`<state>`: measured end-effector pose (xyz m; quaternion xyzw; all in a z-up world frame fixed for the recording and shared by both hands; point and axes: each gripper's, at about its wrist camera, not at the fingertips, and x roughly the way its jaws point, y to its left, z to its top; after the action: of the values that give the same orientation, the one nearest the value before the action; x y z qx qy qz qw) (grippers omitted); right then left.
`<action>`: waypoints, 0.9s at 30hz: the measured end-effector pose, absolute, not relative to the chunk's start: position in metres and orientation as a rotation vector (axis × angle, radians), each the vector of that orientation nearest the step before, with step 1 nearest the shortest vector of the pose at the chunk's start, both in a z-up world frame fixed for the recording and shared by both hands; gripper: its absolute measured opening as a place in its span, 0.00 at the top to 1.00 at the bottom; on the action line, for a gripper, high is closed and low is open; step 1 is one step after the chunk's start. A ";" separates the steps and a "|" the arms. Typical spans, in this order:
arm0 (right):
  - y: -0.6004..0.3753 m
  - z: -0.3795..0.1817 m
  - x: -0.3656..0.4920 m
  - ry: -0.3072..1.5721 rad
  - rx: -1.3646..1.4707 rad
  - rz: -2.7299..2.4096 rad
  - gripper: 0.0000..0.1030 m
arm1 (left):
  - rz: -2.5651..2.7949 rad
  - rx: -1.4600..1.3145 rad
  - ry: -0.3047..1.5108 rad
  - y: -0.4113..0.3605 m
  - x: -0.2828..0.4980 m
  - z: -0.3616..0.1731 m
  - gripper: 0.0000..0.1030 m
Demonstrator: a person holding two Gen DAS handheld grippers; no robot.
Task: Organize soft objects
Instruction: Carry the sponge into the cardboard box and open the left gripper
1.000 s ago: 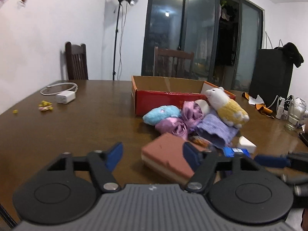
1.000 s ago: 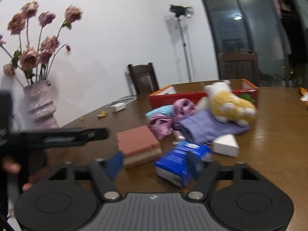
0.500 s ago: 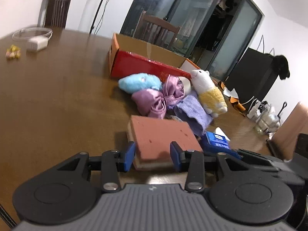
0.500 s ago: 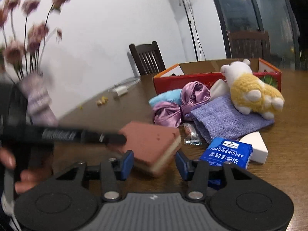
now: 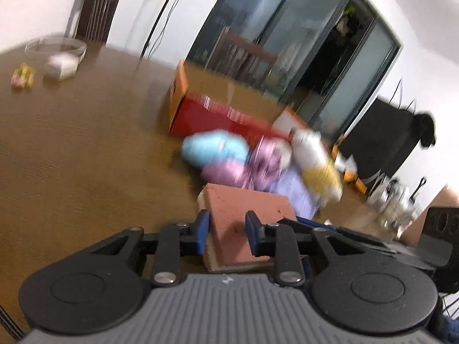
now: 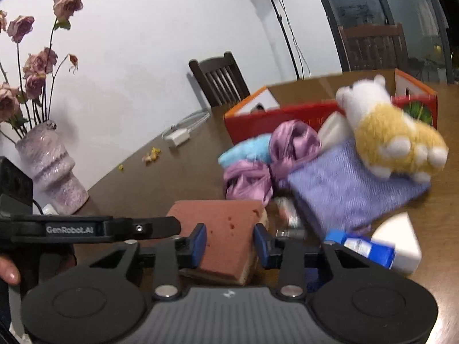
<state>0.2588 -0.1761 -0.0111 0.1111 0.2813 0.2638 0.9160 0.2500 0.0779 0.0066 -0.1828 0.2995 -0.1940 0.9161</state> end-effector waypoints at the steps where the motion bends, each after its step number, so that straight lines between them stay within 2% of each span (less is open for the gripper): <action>1: -0.177 -0.003 0.264 0.556 0.227 0.547 0.66 | -0.398 -0.373 0.591 0.076 0.258 0.016 0.73; 7: -0.181 0.062 0.355 0.435 0.141 0.543 0.66 | -0.396 -0.377 0.503 0.059 0.374 0.076 0.73; 11: -0.199 0.083 0.472 0.511 0.191 0.511 0.66 | -0.375 -0.411 0.583 0.044 0.485 0.084 0.73; 15: -0.204 0.065 0.583 0.668 0.230 0.441 0.66 | -0.324 -0.343 0.689 0.024 0.569 0.062 0.74; 19: -0.191 0.025 0.654 0.833 0.269 0.405 0.66 | -0.189 -0.236 0.773 0.006 0.623 0.035 0.73; 20: -0.189 0.018 0.665 0.859 0.289 0.403 0.66 | -0.159 -0.241 0.793 0.006 0.631 0.033 0.72; 22: -0.187 0.006 0.678 0.909 0.316 0.417 0.67 | -0.163 -0.259 0.788 0.010 0.639 0.037 0.52; 27: -0.207 0.008 0.669 0.864 0.393 0.415 0.59 | -0.143 -0.230 0.722 0.014 0.634 0.048 0.50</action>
<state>0.6686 -0.2069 0.0077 0.1876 0.4130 0.1982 0.8689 0.6338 0.0139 0.0477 -0.1122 0.3523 -0.0698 0.9265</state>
